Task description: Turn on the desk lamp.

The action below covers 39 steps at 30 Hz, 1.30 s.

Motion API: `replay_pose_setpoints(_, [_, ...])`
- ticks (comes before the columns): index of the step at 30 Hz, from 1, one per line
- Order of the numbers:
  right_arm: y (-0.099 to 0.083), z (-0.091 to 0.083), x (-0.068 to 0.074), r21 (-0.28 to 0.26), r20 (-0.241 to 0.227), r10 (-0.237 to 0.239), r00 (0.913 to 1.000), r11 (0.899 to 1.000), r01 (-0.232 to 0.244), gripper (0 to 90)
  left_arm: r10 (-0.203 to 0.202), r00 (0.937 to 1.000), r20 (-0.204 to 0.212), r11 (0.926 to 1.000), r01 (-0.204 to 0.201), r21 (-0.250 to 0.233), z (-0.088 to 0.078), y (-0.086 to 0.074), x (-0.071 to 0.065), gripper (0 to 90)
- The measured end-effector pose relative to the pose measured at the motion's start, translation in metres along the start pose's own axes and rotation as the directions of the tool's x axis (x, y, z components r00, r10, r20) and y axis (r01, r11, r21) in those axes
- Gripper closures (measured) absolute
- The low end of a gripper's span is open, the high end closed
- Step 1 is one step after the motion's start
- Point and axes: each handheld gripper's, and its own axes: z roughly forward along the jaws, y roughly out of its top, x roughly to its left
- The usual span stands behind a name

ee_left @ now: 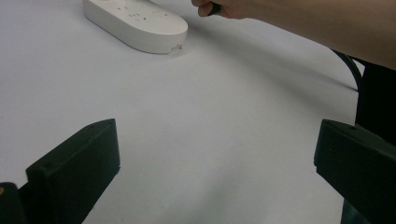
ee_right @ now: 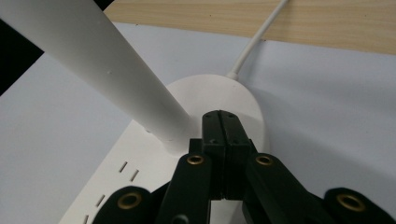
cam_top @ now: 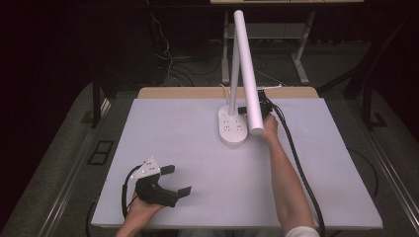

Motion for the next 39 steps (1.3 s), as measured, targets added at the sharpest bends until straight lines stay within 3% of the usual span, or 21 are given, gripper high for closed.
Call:
replay_pose_setpoints(2, [-0.001,0.001,0.004,-0.009,0.021,-0.036,0.9991,0.999,0.036,89.9,0.001,1.0,0.002,1.0,-0.001,-0.001,0.0,0.0,0.0,0.0])
replay_pose_setpoints(4, [-0.001,0.001,0.004,-0.011,0.023,-0.042,0.9988,0.999,0.043,89.9,0.001,1.0,0.002,1.0,-0.001,-0.001,0.0,0.0,0.0,0.0])
replay_pose_setpoints(8, [-0.001,0.002,0.003,-0.005,0.03,-0.024,0.9993,1.0,0.024,90.0,-0.002,1.0,-0.001,1.0,0.002,-0.003,0.0,0.0,0.0,0.0])
replay_pose_setpoints(15, [-0.001,0.003,0.008,-0.007,0.065,-0.056,0.9963,0.998,0.057,90.0,-0.002,1.0,0.001,1.0,0.002,-0.002,0.0,0.0,-0.001,0.0])
replay_pose_setpoints(18, [-0.001,0.002,0.007,-0.011,0.057,-0.038,0.9977,0.999,0.038,89.7,-0.005,1.0,-0.001,1.0,0.005,-0.003,0.0,0.0,0.0,0.0])
replay_pose_setpoints(27, [0.008,-0.017,0.01,-0.053,0.028,-0.057,0.998,0.997,0.058,89.7,-0.006,1.0,-0.001,1.0,0.006,-0.002,0.0,0.0,0.0,0.0])
replay_pose_setpoints(39, [0.013,-0.044,0.012,-0.037,0.033,-0.078,0.9964,0.996,0.079,89.7,-0.011,0.9999,-0.004,0.9999,0.011,-0.002,0.001,0.0,0.0,0.0])
